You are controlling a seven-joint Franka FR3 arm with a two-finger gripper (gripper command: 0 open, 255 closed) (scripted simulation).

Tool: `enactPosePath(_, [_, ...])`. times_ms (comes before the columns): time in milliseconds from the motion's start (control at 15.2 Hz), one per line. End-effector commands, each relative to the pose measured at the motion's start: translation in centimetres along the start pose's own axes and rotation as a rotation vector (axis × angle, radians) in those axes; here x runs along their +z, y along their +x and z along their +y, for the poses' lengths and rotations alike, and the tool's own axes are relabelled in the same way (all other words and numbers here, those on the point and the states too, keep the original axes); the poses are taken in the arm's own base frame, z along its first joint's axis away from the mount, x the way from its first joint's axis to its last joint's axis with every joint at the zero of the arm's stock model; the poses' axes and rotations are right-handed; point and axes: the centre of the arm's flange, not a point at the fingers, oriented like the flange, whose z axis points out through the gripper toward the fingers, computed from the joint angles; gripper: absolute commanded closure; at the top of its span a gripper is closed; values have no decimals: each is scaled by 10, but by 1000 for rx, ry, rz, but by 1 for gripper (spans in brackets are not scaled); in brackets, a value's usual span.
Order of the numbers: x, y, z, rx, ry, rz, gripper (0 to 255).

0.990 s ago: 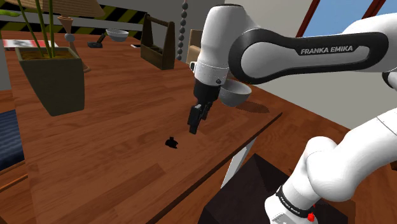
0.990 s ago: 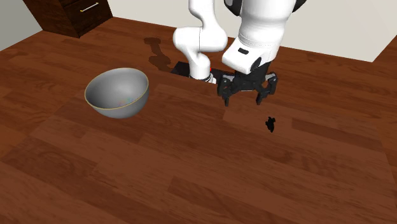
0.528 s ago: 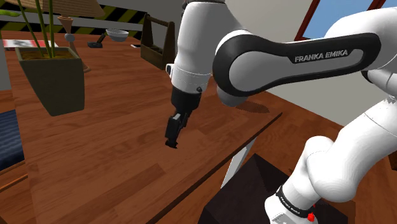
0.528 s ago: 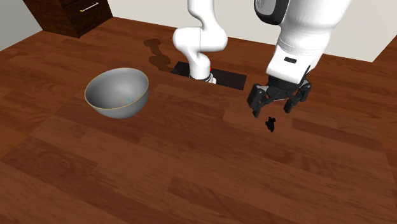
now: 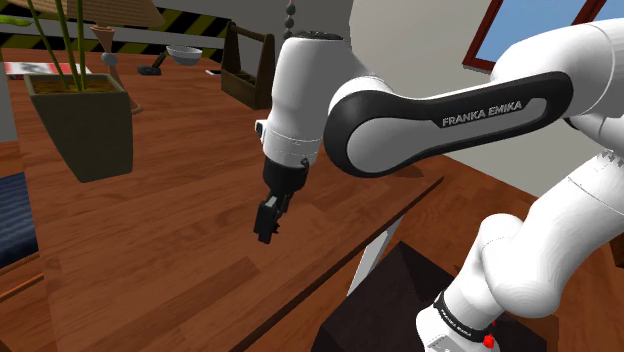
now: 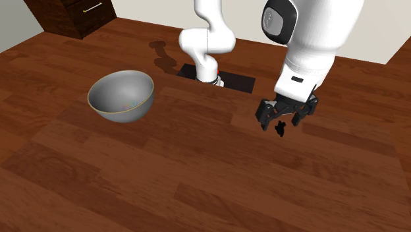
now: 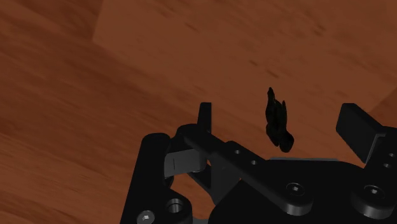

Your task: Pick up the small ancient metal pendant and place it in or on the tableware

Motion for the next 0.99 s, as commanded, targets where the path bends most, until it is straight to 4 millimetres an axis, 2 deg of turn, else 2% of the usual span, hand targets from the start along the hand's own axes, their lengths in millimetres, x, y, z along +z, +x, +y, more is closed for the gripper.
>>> enactPosePath(0, [2,0,0,0,0,0,0])
enactPosePath(330, [2,0,0,0,0,0,0])
enactPosePath(396, [2,0,0,0,0,0,255])
enactPosePath(924, [2,0,0,0,0,0,255])
